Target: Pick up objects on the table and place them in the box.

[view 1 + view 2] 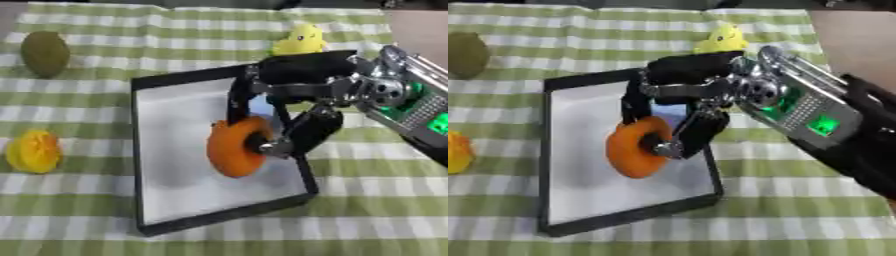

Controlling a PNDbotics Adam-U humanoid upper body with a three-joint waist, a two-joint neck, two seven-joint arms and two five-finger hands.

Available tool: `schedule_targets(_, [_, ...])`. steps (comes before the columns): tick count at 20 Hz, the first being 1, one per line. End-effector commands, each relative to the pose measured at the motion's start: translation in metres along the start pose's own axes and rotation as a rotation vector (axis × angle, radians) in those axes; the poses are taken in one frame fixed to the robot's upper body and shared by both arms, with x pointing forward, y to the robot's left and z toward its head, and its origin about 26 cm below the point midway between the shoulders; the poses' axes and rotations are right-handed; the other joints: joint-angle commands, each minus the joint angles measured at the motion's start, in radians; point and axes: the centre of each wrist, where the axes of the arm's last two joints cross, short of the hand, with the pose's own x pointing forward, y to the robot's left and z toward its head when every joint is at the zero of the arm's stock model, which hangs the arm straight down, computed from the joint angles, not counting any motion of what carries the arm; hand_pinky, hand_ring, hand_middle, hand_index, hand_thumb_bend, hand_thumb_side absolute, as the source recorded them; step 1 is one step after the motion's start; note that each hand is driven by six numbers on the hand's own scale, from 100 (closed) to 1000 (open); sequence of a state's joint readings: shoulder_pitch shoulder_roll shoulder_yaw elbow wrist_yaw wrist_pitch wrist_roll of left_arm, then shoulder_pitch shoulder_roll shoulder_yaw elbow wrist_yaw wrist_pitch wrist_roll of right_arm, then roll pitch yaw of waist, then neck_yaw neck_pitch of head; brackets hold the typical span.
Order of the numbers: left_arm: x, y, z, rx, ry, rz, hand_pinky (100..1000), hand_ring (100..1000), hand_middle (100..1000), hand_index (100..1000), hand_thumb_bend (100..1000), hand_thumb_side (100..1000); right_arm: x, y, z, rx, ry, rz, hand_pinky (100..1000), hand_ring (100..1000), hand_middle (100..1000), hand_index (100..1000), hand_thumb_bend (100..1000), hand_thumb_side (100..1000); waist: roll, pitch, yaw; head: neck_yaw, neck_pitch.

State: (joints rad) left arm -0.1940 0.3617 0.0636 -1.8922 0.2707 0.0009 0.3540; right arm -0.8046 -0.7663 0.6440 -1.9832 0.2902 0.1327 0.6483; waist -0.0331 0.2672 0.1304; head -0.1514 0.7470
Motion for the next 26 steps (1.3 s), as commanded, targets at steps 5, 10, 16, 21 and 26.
schedule_targets(5, [0.007,0.001,-0.003,-0.015,-0.024,-0.008,845,855,808,795,138,764,0.006,-0.002,-0.001,0.022,0.002,0.061,809,751,654,778,233,100,0.008,-0.020,0.001,-0.004,-0.003])
schedule_targets(10, [0.007,0.001,-0.003,-0.018,-0.021,-0.009,844,855,808,795,138,764,0.005,-0.007,0.002,0.012,0.004,0.094,869,858,800,863,304,230,0.008,-0.022,-0.002,-0.002,-0.002])
schedule_targets(16, [0.006,0.001,-0.003,-0.018,-0.018,-0.010,844,855,808,795,138,764,0.002,-0.012,0.008,-0.013,0.017,0.113,876,869,822,872,314,259,0.009,-0.024,-0.005,-0.001,-0.001])
schedule_targets(21, [0.005,0.003,-0.002,-0.014,-0.015,-0.015,843,856,809,795,137,764,-0.003,-0.022,0.019,-0.063,0.048,0.113,868,848,796,861,245,222,0.010,-0.026,-0.015,0.006,0.003])
schedule_targets(26, [0.005,0.006,-0.001,0.003,-0.017,-0.023,843,856,809,795,135,763,-0.015,-0.041,0.047,-0.209,0.157,0.094,866,839,780,851,249,179,0.015,-0.025,-0.030,0.021,0.000])
